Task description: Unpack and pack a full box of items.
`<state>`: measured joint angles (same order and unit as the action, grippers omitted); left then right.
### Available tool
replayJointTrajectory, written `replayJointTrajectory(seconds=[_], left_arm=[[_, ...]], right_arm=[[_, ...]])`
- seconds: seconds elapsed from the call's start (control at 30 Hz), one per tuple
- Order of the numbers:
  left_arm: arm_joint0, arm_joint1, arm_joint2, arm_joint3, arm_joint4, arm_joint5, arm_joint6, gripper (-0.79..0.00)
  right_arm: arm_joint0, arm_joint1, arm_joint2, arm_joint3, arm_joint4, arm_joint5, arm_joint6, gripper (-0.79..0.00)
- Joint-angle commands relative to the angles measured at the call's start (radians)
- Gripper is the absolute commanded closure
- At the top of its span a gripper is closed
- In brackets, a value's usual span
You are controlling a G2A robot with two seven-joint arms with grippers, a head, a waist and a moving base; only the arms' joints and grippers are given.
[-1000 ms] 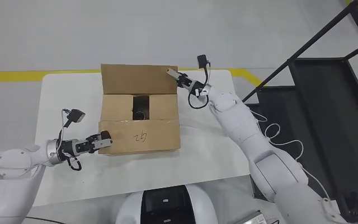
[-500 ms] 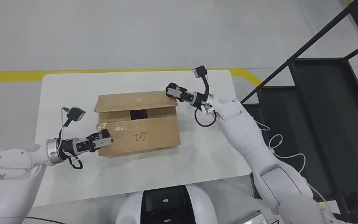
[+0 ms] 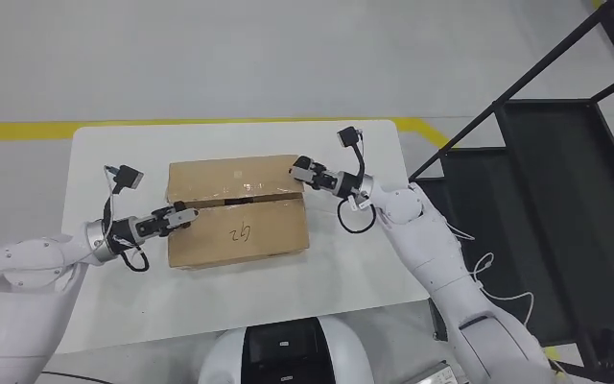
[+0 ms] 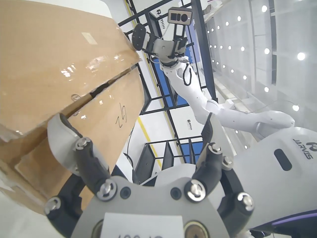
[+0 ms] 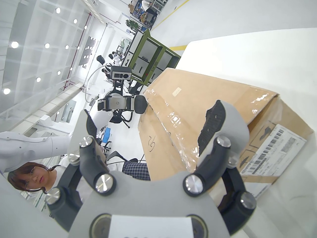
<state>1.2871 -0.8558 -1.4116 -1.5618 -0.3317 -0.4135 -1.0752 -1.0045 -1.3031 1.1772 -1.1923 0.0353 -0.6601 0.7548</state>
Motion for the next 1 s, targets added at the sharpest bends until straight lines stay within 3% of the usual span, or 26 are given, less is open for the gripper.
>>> replayJointTrajectory(seconds=[0.0,0.17,0.4,0.67,0.97], left_arm=[[-0.011,-0.001,0.001,0.018,0.0,0.009,0.006,-0.785],[-0.022,-0.003,0.007,0.031,-0.003,0.011,0.005,-0.785],[-0.022,0.0,-0.009,0.021,-0.112,-0.032,-0.102,-0.785],[-0.045,-0.009,-0.006,0.038,-0.182,-0.05,-0.039,-0.785],[-0.126,-0.02,0.061,0.117,-0.101,0.031,-0.029,-0.785]], right_arm=[[-0.021,0.006,0.016,-0.032,0.0,0.001,-0.001,-0.785],[-0.095,0.025,0.064,-0.141,0.008,0.004,0.005,-0.785],[-0.17,0.043,0.108,-0.225,-0.009,0.03,-0.008,-0.785],[-0.237,0.055,0.14,-0.263,0.001,0.026,-0.049,-0.785],[-0.368,0.073,0.196,-0.301,0.018,0.086,-0.089,-0.785]])
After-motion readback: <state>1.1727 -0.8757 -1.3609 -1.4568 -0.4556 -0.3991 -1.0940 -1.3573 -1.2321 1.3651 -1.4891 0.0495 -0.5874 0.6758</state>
